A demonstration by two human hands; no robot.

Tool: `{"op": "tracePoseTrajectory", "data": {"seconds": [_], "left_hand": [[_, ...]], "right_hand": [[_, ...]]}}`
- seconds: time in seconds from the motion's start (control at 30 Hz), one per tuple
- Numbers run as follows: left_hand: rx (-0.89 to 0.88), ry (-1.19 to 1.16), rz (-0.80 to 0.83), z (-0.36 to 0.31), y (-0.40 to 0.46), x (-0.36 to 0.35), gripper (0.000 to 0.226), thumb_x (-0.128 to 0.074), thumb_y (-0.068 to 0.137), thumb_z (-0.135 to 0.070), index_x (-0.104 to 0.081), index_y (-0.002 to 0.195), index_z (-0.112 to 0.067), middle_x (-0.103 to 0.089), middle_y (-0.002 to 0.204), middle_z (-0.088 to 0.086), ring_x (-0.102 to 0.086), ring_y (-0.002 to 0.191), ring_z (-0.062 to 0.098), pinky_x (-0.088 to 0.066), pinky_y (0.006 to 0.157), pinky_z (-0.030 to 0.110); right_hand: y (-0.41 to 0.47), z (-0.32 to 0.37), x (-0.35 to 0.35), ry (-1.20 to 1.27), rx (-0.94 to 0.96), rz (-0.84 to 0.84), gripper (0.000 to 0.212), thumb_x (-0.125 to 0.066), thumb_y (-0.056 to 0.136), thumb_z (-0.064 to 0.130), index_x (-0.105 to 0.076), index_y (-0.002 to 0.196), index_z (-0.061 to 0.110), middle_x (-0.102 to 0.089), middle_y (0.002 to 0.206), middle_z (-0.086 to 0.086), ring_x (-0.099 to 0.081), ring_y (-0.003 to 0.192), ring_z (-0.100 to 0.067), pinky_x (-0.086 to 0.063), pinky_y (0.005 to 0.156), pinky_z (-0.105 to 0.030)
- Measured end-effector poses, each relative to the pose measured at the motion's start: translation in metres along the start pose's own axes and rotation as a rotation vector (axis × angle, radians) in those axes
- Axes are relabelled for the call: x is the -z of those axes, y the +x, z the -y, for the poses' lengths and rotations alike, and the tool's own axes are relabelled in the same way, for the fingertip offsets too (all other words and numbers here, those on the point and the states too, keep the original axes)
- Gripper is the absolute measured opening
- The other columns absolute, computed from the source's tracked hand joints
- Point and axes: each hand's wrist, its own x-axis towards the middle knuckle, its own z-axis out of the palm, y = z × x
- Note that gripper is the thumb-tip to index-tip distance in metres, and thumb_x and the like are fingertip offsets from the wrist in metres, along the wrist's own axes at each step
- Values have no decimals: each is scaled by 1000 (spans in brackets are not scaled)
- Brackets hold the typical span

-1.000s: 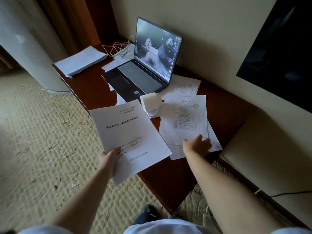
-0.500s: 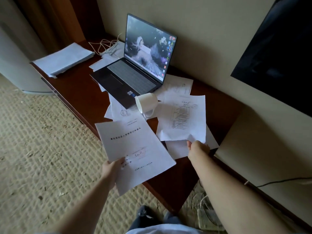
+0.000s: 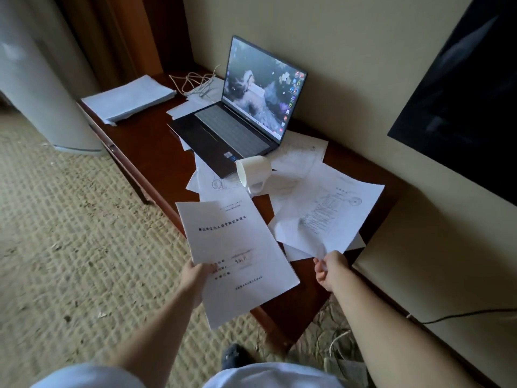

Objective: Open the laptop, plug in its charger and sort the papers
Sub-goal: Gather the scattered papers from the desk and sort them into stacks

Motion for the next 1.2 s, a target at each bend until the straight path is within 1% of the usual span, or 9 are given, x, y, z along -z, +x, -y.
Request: {"op": "tracePoseTrajectory", "data": {"seconds": [0.27,0.43,0.57,0.67,0.77,0.9,1.03,1.1,1.2], "left_hand": [[45,-98,-46,30,-34,-14,24,-62,66,7,-60,87,-3,-62,78,17,-59,68,29,-52,68,42],[79,-262,139,53,-36,-6,75,-68,56,-12,-51,128,2,-59,123,25,-61,102,43,-53,80,53],[-5,-386,168,47,-56,-16,36,-41,85,0,-53,118,-7,-73,83,6,-68,58,21,-52,43,27],[9,-353,116,51,-46,-21,57,-58,64,-8,-55,121,-10,-70,108,11,-68,90,33,-58,66,40],[20,-191,42,72,-11,-14,67,-70,53,-10,-60,120,-4,-63,120,22,-63,103,42,-52,82,58],[4,-17,-146,45,-50,-26,25,-63,63,1,-59,87,1,-61,76,16,-57,61,28,-48,56,29],[-5,54,-101,39,-60,-33,36,-63,53,-2,-60,89,0,-63,79,16,-59,67,29,-53,65,36],[14,32,-92,41,-53,-38,40,-68,60,-3,-61,99,0,-65,90,20,-63,76,34,-54,74,47],[37,-60,-81,49,-35,-42,36,-59,88,-29,-59,117,-7,-66,111,20,-66,92,38,-54,78,52]], "right_hand": [[18,7,41,-108,61,68,26,-21,85,3,-37,68,13,-36,57,-2,-21,20,-7,-16,37,-3],[17,10,62,-575,209,70,26,-34,92,15,-48,70,9,-38,54,-4,-28,31,-12,-19,34,-10],[0,10,74,-817,156,293,24,-34,85,0,-52,72,5,-48,45,0,-33,25,-5,-19,34,-9],[3,4,70,-875,106,379,26,-32,87,-3,-50,71,7,-49,45,0,-39,33,-8,-19,40,-13],[19,4,66,-540,214,178,24,-35,89,1,-49,70,7,-45,53,-5,-39,40,-13,-23,40,-16],[34,31,77,-325,388,-146,22,-41,88,11,-59,93,0,-54,80,-12,-50,61,-24,-39,49,-26],[21,32,67,-318,303,57,26,-39,82,2,-39,59,13,-34,39,1,-27,29,-12,-20,33,-12],[7,17,57,-511,240,210,27,-36,84,1,-38,60,13,-24,30,6,-17,22,-8,-15,35,-6],[-11,-5,47,-904,219,305,25,-37,90,7,-48,68,8,-35,33,4,-22,23,-9,-17,36,-10]]}}
